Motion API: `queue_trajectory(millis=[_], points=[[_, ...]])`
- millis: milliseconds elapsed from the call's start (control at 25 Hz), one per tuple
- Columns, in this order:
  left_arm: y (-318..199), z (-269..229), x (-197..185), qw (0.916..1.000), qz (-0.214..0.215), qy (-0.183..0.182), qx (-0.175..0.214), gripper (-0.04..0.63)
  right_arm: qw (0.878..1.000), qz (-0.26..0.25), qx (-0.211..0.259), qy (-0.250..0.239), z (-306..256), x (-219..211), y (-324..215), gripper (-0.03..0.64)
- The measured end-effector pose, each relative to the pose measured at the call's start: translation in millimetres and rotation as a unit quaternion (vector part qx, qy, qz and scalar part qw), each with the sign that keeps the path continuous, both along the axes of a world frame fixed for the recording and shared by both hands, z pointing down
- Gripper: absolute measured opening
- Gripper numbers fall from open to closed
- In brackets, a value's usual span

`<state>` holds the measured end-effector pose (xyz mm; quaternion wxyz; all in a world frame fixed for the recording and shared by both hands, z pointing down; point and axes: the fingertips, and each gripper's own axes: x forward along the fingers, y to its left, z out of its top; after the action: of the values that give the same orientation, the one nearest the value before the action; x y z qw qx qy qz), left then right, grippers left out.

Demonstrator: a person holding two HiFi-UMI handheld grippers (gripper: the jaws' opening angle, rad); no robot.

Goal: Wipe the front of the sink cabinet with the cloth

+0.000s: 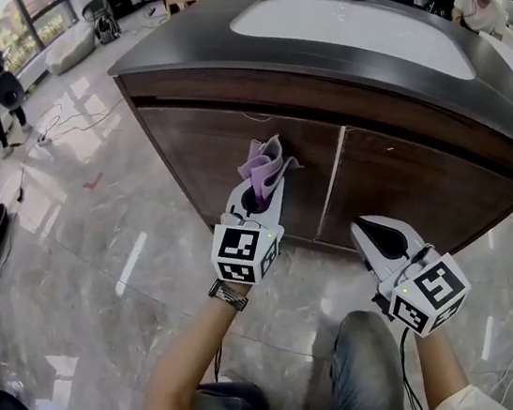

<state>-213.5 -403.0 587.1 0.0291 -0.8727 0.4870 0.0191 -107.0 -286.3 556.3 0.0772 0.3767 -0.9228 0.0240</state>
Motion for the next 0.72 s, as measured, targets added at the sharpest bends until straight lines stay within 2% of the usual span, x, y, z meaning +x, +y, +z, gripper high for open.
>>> queue_trajectory(millis=[200, 360, 560, 720], points=[[-27, 13, -85, 0.9951, -0.074, 0.060, -0.026, 0.038, 1.000, -0.009, -0.004, 0.007, 10, -17, -5, 0.008], [-43, 30, -143, 0.9859, -0.133, 0.092, -0.042, 0.038, 1.000, -0.014, -0.005, 0.012, 15, -29, -10, 0.008], [-57, 65, -194, 0.9769, -0.184, 0.090, -0.061, 0.040, 1.000, -0.014, -0.004, 0.010, 18, -37, -15, 0.008], [-65, 113, -207, 0.9707, -0.197, 0.094, -0.101, 0.040, 1.000, -0.012, -0.010, 0.009, 28, -36, -15, 0.008]])
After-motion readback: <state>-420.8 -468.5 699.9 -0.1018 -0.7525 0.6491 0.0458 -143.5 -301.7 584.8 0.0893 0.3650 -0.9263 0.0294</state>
